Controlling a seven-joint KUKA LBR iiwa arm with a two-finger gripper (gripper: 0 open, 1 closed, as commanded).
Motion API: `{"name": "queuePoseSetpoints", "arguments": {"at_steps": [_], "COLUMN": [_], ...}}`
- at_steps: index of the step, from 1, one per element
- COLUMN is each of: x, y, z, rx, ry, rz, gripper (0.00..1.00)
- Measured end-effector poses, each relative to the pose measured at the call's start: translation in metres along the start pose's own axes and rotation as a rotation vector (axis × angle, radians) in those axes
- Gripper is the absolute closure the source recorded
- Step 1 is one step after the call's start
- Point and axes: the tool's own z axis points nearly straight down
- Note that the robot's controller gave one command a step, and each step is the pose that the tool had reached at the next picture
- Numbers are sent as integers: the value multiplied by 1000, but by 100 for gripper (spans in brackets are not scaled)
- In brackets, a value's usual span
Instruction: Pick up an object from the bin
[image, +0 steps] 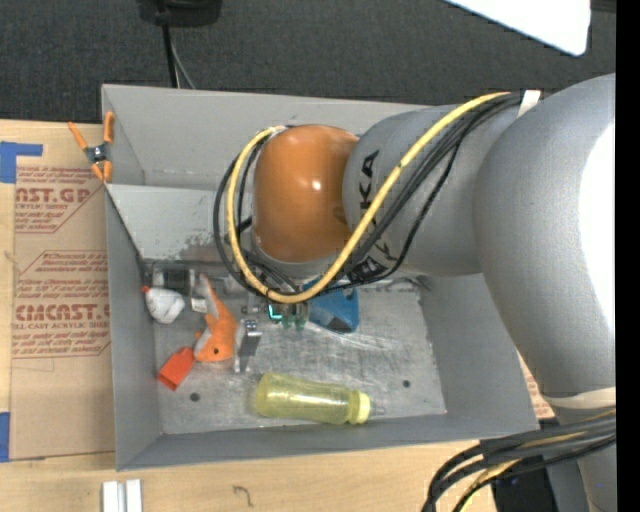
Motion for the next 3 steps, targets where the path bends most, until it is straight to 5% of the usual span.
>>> {"name": "queuePoseSetpoints", "arguments": {"at_steps": [1, 2, 3], "x": [-2, 1, 1], "y": [-1, 22, 22], "z": [-4, 78, 78], "rx": [-1, -4, -5], "ry": [-7, -25, -25], "rz": [1, -164, -164], "gripper": [0, 100, 100]}}
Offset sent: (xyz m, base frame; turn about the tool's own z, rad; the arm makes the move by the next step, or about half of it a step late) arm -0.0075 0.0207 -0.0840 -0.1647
